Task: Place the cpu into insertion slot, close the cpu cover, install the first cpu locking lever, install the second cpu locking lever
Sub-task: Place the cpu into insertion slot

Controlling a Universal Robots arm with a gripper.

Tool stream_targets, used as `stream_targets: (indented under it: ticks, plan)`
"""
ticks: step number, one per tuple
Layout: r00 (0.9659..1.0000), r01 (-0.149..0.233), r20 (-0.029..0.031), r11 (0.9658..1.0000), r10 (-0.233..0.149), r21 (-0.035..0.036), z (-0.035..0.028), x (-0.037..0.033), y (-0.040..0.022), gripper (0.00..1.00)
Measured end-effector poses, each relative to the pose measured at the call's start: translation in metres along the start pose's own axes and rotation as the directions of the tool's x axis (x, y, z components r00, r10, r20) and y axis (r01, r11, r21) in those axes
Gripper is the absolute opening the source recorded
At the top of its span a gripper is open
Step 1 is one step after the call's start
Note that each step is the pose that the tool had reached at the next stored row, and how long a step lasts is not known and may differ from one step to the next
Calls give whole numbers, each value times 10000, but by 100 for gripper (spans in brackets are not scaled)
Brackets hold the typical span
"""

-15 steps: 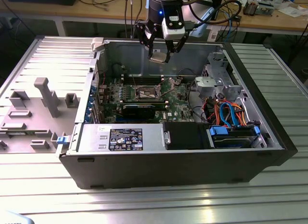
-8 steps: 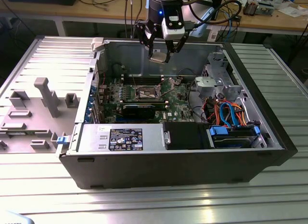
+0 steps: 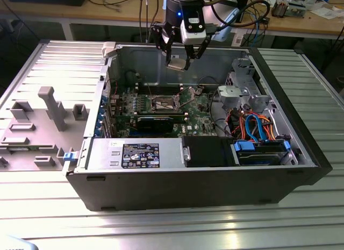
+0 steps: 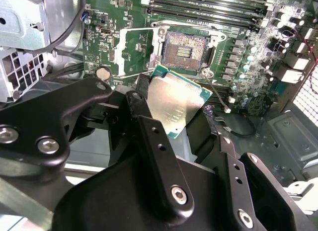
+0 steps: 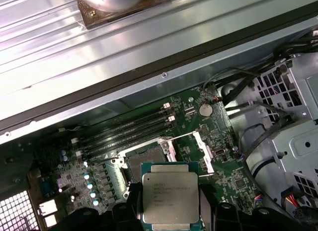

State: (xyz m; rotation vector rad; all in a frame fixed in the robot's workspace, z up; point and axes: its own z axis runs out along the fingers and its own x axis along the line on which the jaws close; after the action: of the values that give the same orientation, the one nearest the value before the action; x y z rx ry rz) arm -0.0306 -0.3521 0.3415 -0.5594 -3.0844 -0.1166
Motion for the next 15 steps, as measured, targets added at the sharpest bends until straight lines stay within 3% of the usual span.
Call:
stream_targets:
  ticks: [15]
  plan:
    - [9999, -133, 10, 9999, 133, -2, 0, 0, 0, 55]
